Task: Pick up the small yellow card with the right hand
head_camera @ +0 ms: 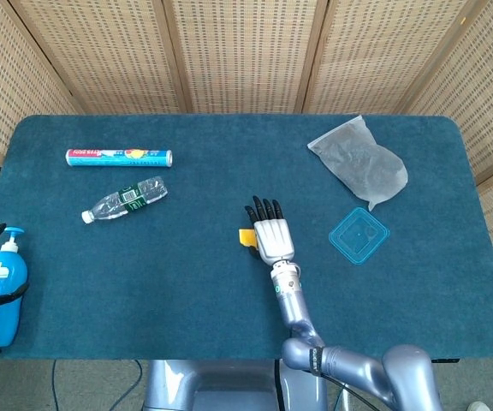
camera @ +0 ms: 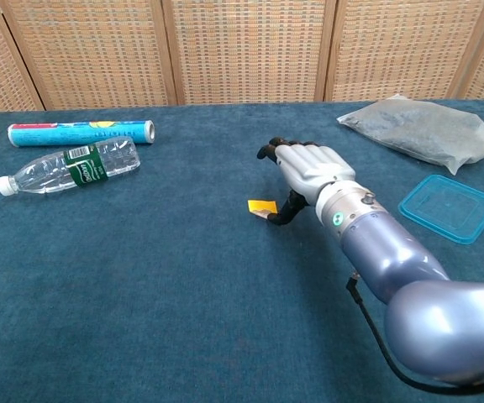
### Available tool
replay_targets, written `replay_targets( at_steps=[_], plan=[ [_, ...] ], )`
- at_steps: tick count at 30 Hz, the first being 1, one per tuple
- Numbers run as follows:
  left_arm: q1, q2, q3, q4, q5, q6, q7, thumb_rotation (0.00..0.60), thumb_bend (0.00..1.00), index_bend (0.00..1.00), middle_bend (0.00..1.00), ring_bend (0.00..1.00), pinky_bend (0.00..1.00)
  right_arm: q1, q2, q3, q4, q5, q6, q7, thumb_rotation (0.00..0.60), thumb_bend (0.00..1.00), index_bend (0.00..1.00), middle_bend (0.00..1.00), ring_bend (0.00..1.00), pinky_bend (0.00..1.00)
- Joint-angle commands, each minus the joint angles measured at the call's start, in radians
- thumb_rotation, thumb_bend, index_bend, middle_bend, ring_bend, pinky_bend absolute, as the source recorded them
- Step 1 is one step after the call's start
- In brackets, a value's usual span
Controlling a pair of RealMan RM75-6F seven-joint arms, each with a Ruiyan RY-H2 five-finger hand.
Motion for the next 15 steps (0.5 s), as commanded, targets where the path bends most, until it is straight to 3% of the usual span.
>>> replay_targets(
  at_steps=[1,15],
  plan=[
    [0.000,-0.001,0.001,-0.001,0.002,0.001,0.003,0.600,0.18,0.00,0.00,0.00,0.01,-0.012,0.011,-0.005,-0.016,-0.003,0.009,-0.003,0.600,0.83,0.17,0.00,0.00,0.00],
    [0.002,0.000,0.004,-0.008,0.008,0.008,0.009,0.600,0.18,0.00,0.00,0.00,0.01,-0.064,0.056,-0.032,-0.116,-0.004,0.029,-0.014,0.600,0.81,0.17,0.00,0.00,0.00]
  ],
)
